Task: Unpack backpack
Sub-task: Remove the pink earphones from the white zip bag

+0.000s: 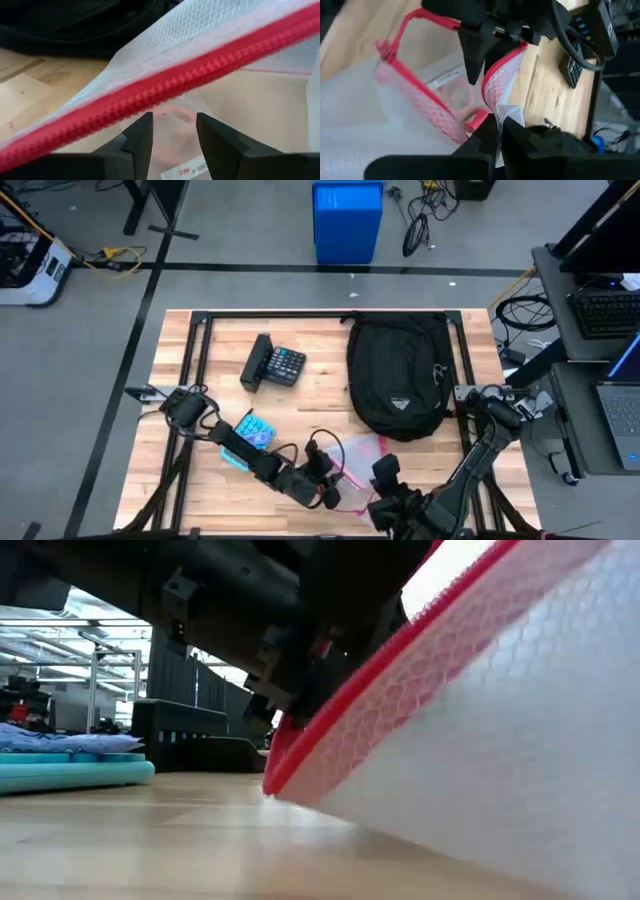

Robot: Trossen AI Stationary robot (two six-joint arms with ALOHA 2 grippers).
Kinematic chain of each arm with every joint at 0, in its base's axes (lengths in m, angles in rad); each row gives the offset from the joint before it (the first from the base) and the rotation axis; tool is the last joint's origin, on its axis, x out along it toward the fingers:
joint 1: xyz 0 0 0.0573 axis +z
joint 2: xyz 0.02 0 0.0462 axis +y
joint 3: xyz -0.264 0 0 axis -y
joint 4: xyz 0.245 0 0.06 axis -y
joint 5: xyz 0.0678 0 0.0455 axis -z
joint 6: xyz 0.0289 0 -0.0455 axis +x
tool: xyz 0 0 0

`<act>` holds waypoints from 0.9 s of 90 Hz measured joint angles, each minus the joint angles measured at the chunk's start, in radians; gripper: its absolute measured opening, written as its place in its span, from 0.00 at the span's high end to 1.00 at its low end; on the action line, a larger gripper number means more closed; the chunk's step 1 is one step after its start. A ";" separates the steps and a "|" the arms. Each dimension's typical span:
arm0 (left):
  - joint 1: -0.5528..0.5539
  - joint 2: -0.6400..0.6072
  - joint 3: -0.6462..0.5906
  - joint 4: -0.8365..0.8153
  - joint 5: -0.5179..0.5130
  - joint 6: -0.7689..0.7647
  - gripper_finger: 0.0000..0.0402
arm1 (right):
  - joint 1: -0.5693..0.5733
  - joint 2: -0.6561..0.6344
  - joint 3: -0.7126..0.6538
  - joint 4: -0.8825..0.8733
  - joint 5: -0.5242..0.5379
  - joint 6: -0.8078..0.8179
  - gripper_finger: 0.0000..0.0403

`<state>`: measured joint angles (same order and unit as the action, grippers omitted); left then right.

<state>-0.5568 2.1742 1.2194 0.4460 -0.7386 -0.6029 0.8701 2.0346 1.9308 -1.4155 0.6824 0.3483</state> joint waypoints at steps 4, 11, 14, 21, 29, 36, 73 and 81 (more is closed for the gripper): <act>0.000 0.000 0.000 0.007 -0.012 0.021 0.65 | -0.005 0.000 0.000 0.009 0.001 -0.049 1.00; 0.001 0.000 0.000 0.030 -0.042 0.073 0.65 | -0.011 0.000 0.000 0.036 0.002 -0.149 1.00; 0.003 0.000 0.000 0.035 -0.055 0.090 0.65 | -0.013 0.000 0.000 0.045 0.006 -0.202 1.00; 0.010 0.000 0.000 0.044 -0.063 0.117 0.65 | -0.014 0.000 0.000 0.072 0.025 -0.295 1.00; 0.022 0.000 0.000 0.046 -0.051 0.145 0.65 | -0.022 0.000 0.000 0.100 0.032 -0.335 1.00; 0.030 0.000 0.000 0.042 -0.004 0.170 0.65 | -0.028 0.000 0.000 0.114 0.031 -0.309 1.00; 0.017 0.000 0.000 0.045 0.348 0.330 0.65 | -0.031 0.000 0.002 0.152 -0.055 -0.058 1.00; 0.018 0.000 0.000 0.050 0.388 0.330 0.65 | -0.029 0.000 0.002 0.128 -0.057 -0.105 1.00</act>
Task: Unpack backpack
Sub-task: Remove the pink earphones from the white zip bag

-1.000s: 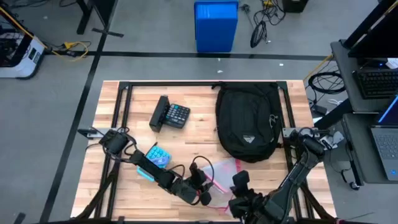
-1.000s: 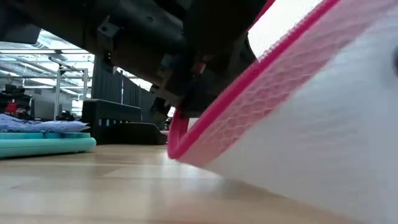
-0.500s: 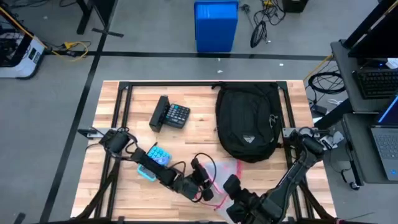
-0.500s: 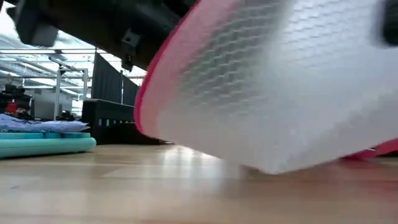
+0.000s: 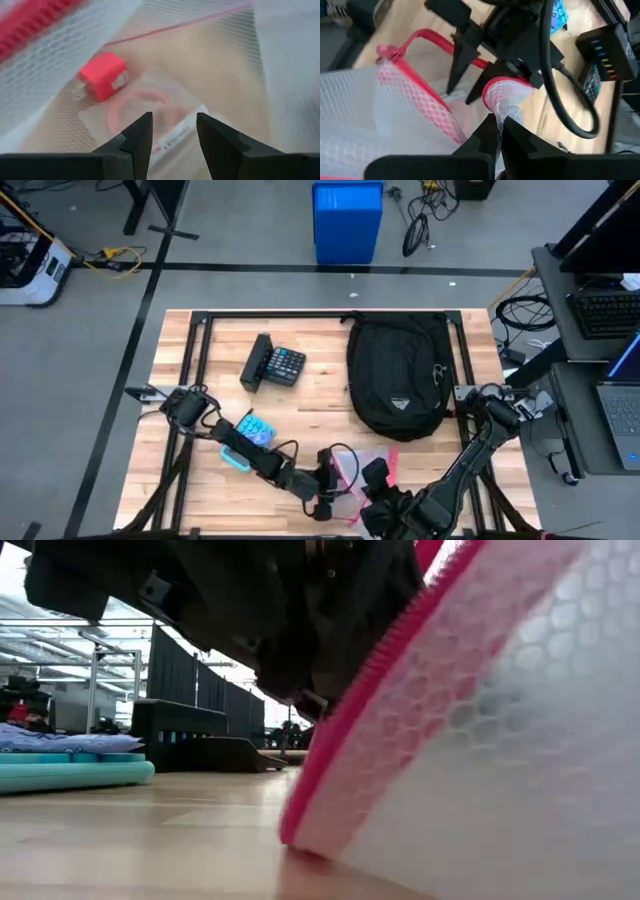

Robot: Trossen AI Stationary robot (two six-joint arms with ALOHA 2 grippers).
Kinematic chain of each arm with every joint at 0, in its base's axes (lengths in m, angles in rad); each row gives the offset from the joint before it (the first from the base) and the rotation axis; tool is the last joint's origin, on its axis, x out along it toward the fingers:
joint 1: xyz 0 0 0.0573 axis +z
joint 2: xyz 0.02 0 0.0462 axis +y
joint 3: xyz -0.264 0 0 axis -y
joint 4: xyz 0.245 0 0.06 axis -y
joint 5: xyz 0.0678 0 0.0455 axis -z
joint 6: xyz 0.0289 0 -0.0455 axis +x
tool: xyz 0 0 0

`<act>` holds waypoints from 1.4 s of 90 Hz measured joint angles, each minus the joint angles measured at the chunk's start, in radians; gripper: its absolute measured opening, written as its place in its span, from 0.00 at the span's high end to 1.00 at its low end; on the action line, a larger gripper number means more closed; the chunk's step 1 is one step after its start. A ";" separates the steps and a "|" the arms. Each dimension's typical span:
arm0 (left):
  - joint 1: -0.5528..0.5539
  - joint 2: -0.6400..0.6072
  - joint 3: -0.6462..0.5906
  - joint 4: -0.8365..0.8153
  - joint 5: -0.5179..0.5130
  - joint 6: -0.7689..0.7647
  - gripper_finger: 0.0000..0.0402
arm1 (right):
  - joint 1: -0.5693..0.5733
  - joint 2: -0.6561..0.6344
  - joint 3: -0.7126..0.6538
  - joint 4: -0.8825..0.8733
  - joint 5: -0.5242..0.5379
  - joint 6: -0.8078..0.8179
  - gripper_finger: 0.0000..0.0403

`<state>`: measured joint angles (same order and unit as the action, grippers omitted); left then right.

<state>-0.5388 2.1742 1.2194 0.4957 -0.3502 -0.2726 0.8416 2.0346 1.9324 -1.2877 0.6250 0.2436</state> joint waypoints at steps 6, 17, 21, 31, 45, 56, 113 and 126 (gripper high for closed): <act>0.000 0.000 0.000 0.019 0.009 0.005 0.65 | 0.004 0.000 0.000 -0.021 0.000 -0.033 1.00; -0.008 0.000 0.000 0.087 0.014 0.054 0.65 | 0.005 0.000 0.000 -0.039 0.000 -0.077 1.00; -0.009 0.000 0.000 0.109 0.017 0.073 0.65 | 0.000 0.000 0.000 -0.040 0.001 -0.093 1.00; -0.006 -0.001 0.001 0.092 0.042 0.096 0.65 | -0.005 0.000 0.000 -0.040 0.003 -0.106 1.00; 0.007 -0.001 0.001 0.023 0.107 0.108 0.65 | -0.004 0.000 0.000 -0.038 0.008 -0.106 1.00; 0.006 -0.001 0.001 0.009 0.110 0.188 0.65 | -0.004 0.000 0.000 -0.031 0.008 -0.106 1.00; 0.065 -0.001 0.039 -0.218 0.196 0.388 0.65 | -0.017 0.000 0.000 0.052 0.007 -0.159 1.00; 0.099 0.013 0.041 -0.214 0.360 0.296 0.65 | -0.028 0.000 -0.001 0.051 0.006 -0.161 1.00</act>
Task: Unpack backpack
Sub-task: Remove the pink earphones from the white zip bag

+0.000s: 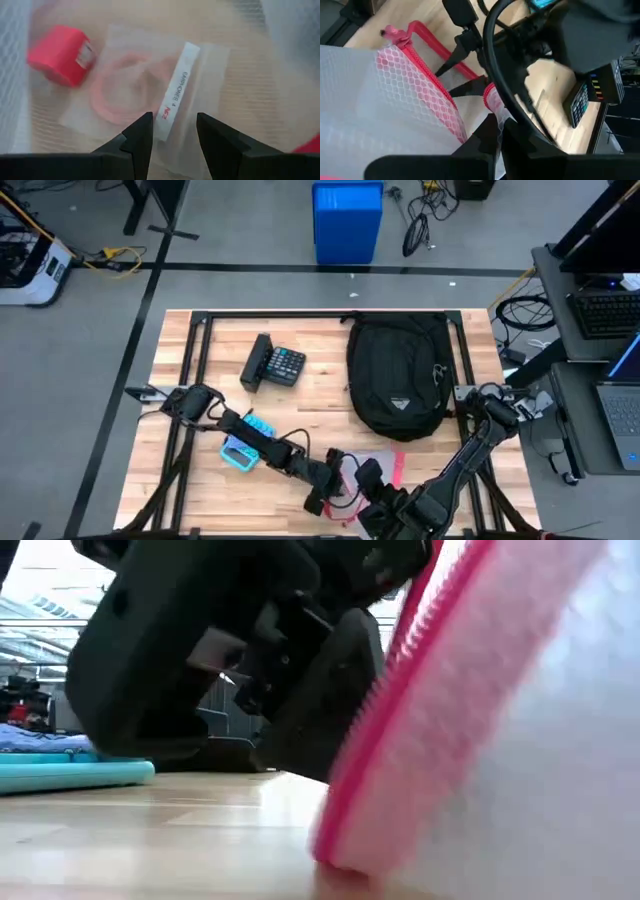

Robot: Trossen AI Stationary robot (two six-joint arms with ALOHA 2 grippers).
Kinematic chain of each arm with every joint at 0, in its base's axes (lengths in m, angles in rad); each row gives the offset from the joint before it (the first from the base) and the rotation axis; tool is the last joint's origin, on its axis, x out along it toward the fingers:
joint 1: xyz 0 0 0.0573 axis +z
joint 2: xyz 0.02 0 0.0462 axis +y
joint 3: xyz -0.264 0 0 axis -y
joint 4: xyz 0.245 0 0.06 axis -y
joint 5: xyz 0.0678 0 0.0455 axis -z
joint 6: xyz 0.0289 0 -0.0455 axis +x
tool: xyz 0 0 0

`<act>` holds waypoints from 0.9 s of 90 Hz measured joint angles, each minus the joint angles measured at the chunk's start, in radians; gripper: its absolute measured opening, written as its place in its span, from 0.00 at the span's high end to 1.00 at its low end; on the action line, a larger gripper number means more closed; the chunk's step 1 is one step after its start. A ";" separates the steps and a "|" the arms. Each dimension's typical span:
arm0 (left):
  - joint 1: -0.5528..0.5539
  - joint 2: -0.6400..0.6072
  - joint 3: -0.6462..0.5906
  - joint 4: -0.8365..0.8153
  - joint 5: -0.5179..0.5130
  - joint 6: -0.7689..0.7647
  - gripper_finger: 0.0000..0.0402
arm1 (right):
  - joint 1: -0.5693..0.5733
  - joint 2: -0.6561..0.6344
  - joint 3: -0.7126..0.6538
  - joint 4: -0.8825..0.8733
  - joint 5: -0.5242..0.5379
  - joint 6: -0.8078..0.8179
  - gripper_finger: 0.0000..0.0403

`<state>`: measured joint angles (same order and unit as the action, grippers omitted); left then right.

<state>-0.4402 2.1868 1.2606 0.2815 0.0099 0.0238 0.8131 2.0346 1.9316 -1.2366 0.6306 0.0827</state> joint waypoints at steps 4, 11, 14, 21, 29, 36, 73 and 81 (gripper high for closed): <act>0.007 0.012 0.000 0.003 0.042 -0.025 0.65 | -0.003 0.000 0.000 0.000 -0.001 0.000 1.00; 0.017 0.034 0.004 0.025 0.091 -0.051 0.65 | -0.008 0.000 0.000 0.001 -0.001 0.001 1.00; 0.021 0.043 0.004 0.030 0.096 -0.060 0.65 | -0.009 0.000 0.000 0.000 -0.001 0.001 1.00; 0.022 0.060 0.005 0.049 0.092 -0.044 0.67 | -0.009 0.000 0.000 0.003 -0.001 0.001 1.00; 0.022 0.062 0.004 0.068 0.095 -0.018 0.76 | -0.008 0.000 0.000 0.006 -0.001 0.001 1.00; 0.020 0.065 0.002 0.105 0.095 -0.019 0.86 | -0.008 0.000 0.000 0.008 0.000 0.002 1.00; 0.001 0.051 -0.001 0.110 0.105 0.009 0.99 | -0.003 0.000 0.000 0.007 0.002 0.018 1.00; -0.005 0.019 -0.003 0.050 0.105 0.017 1.00 | 0.002 0.000 0.000 0.004 0.003 0.018 1.00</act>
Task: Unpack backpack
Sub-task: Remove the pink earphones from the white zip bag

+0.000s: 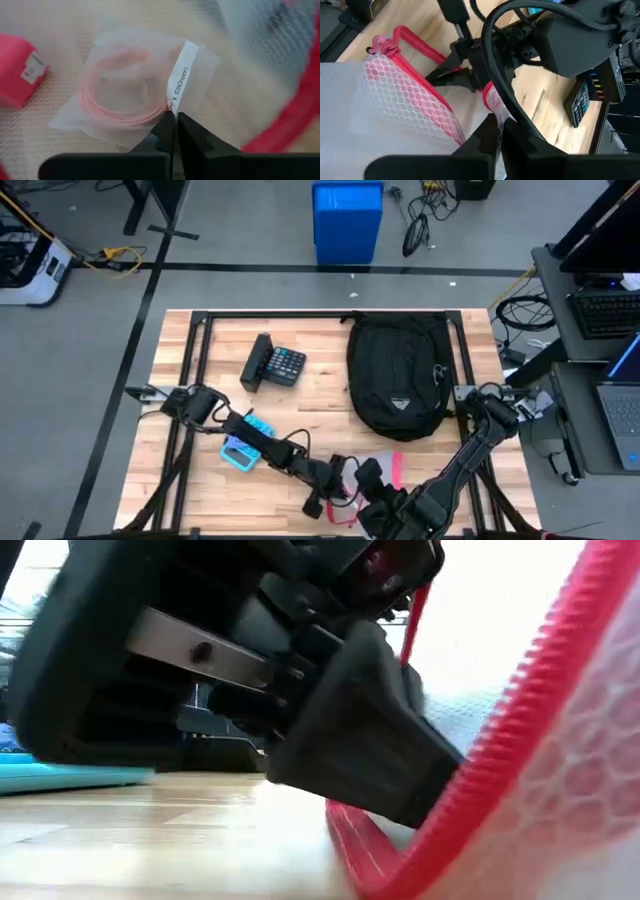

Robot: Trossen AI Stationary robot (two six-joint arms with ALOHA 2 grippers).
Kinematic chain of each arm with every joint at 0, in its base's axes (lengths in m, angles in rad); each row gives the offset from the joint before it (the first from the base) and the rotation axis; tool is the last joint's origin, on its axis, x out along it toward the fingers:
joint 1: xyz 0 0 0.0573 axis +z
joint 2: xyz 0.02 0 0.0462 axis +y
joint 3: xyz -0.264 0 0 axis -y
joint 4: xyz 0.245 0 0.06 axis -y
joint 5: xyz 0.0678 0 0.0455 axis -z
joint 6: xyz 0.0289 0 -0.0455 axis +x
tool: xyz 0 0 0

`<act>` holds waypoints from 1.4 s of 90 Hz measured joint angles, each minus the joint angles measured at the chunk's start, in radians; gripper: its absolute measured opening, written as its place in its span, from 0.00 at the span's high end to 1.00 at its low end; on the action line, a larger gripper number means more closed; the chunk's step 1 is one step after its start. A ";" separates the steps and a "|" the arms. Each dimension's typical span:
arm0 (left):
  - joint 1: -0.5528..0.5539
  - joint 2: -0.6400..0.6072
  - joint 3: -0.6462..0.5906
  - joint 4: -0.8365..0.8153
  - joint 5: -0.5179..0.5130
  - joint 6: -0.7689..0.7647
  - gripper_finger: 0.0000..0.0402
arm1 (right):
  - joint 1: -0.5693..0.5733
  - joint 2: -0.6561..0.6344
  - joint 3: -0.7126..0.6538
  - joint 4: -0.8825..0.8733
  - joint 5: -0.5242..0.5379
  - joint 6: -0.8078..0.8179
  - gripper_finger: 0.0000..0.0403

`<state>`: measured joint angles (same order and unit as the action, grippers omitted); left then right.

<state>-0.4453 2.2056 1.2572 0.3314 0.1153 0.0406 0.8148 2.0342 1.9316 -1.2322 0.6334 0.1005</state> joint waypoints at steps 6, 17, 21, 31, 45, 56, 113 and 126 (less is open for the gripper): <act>-0.004 -0.028 -0.001 -0.060 -0.018 0.003 1.00 | 0.005 0.000 0.000 -0.010 0.001 0.010 1.00; -0.020 -0.093 -0.001 -0.173 -0.082 0.021 1.00 | 0.010 0.000 0.000 -0.028 0.003 0.035 1.00; -0.027 -0.109 0.000 -0.189 -0.108 0.022 1.00 | 0.010 0.000 0.000 -0.031 0.003 0.042 1.00; -0.049 -0.138 -0.002 -0.202 -0.147 0.043 1.00 | 0.009 0.000 0.000 -0.031 0.003 0.045 1.00; -0.076 -0.168 0.001 -0.189 -0.170 0.071 1.00 | 0.004 0.000 0.000 -0.032 0.003 0.045 1.00; -0.090 -0.194 0.001 -0.245 -0.204 0.073 1.00 | 0.004 -0.001 0.000 -0.035 0.003 0.049 1.00; -0.245 -0.482 0.002 -0.817 -0.596 -0.216 1.00 | 0.005 -0.001 0.000 -0.217 -0.001 0.305 1.00; -0.298 -0.508 0.001 -0.995 -0.680 -0.366 1.00 | 0.005 -0.001 0.000 -0.243 -0.001 0.349 1.00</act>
<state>-0.7437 1.6979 1.2583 -0.6641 -0.5650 -0.3249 0.8196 2.0335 1.9320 -1.4751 0.6323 0.4495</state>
